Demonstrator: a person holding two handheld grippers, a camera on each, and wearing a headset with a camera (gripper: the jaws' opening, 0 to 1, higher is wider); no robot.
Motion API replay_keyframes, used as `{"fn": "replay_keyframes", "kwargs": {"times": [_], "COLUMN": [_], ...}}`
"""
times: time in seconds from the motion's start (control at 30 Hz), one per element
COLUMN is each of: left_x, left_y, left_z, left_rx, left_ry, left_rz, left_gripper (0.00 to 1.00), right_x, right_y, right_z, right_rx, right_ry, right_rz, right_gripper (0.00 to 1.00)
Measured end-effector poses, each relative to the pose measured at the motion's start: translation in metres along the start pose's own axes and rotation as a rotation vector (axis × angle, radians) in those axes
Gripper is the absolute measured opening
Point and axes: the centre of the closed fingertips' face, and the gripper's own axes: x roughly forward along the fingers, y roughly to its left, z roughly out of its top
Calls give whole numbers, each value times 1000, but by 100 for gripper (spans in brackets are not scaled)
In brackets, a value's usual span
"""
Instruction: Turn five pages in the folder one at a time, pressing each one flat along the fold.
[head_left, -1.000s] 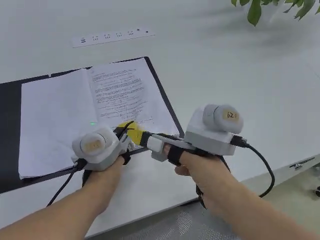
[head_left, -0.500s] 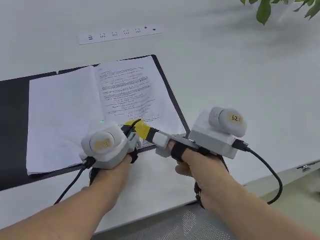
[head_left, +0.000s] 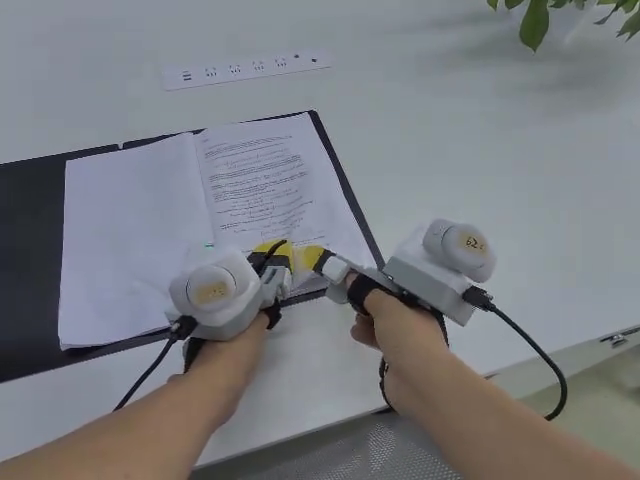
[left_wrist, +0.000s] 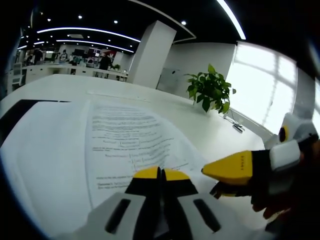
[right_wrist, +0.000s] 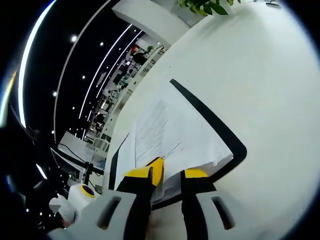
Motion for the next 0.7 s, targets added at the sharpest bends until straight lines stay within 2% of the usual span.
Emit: {"fn": "replay_keyframes", "kwargs": {"times": [0.07,0.1,0.17,0.2,0.27,0.33,0.37,0.5,0.57,0.63,0.7], "left_x": [0,0,0,1,0,-4,-5,-21,-31,-42,-56], "left_y": [0,0,0,0,-1,-4,-3,0,2,4,8], "left_z": [0,0,0,1,2,3,5,13,14,18,26], "left_rx": [-2,-4,-20,-31,-86,-172,-140,-113,-71,-55,-20], "left_ry": [1,3,1,4,12,37,44,41,67,84,81], "left_rz": [1,0,1,2,-1,-10,-13,10,17,16,20], "left_gripper": [0,1,1,1,2,6,9,30,36,39,43], "right_x": [1,2,2,2,1,-1,-2,-7,-10,-13,-18], "right_y": [-7,-8,-7,-6,-5,-5,-4,0,5,12,19], "right_z": [-1,0,-2,-2,-1,0,0,3,4,7,8], "right_rx": [-11,-27,-21,-41,-53,-41,-36,-33,-35,-27,-23], "right_ry": [6,-7,-9,-16,-23,-28,-29,-39,-46,-60,-69], "right_rz": [-27,-28,-26,-28,-25,-21,-17,-4,7,24,39], "right_gripper": [6,0,0,0,0,0,0,0,0,0,0]}}
